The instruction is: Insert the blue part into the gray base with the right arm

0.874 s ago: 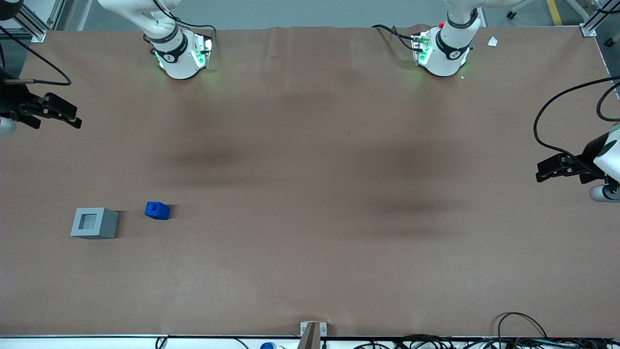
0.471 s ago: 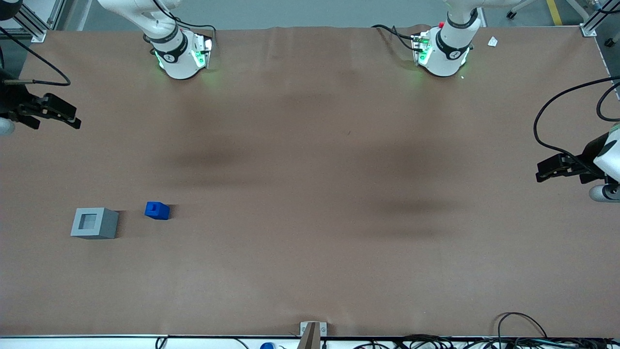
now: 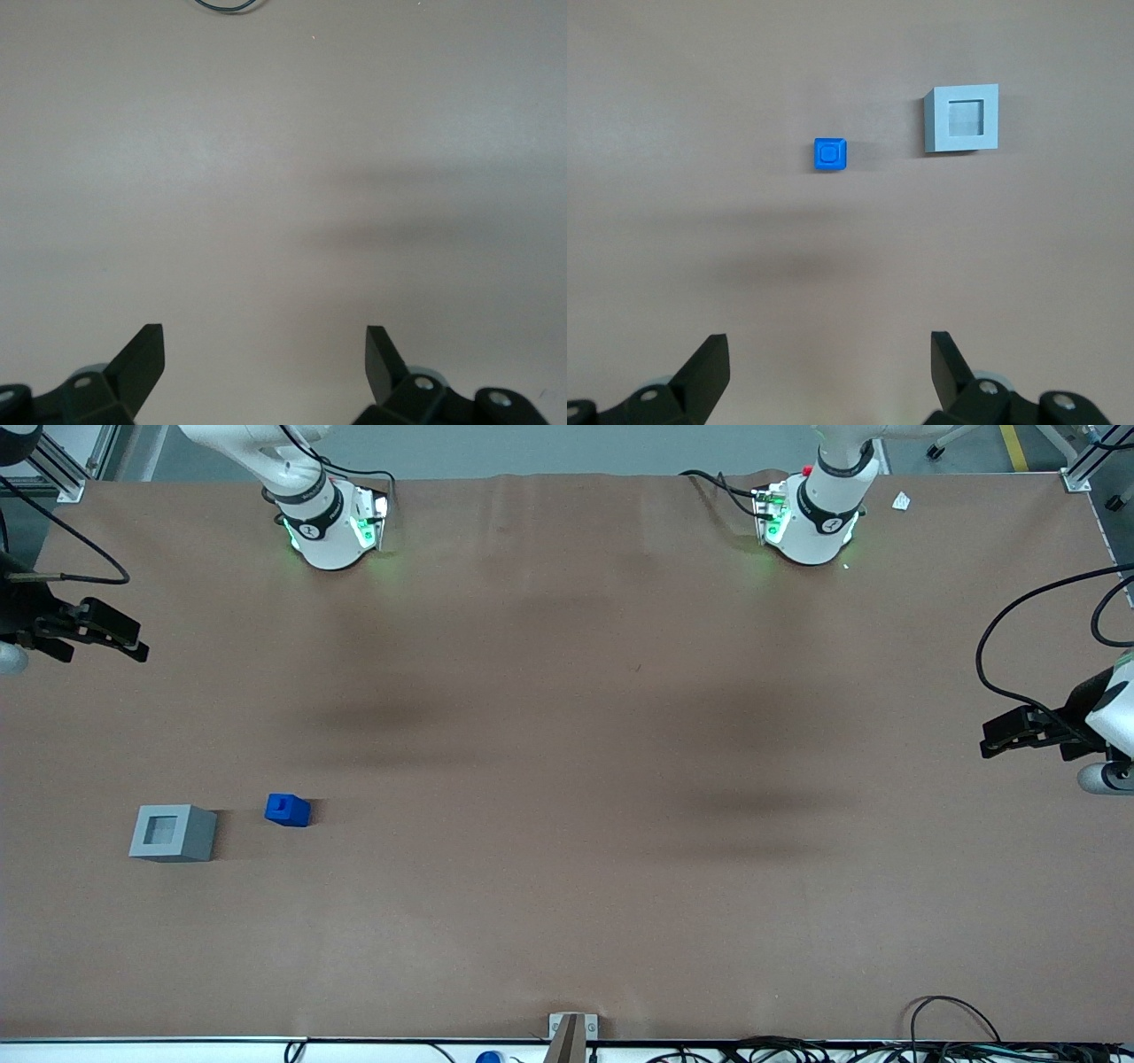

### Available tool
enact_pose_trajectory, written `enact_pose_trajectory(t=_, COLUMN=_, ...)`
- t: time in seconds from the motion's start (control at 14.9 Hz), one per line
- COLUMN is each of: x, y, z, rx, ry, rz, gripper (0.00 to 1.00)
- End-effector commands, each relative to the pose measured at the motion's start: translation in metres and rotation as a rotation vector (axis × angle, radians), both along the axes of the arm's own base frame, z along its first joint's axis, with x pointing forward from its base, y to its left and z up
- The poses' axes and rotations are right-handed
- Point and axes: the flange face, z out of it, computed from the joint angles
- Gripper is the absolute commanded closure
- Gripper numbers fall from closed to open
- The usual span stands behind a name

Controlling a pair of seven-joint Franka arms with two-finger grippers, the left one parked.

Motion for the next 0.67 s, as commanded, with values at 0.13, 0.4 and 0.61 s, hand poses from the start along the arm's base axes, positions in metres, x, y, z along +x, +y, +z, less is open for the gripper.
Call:
enact_pose_trajectory(t=0.13, x=0.016, y=-0.004, z=-0.023, rx=0.0, ry=0.038, rz=-0.003, gripper=0.0)
enact_pose_trajectory(t=0.4, x=0.039, y=0.0, z=-0.068, rx=-0.005, ry=0.084, rz=0.005, gripper=0.0)
enact_pose_trajectory(t=0.61, x=0.055, y=0.007, z=-0.101, rx=-0.009, ry=0.109, rz=0.013, gripper=0.0)
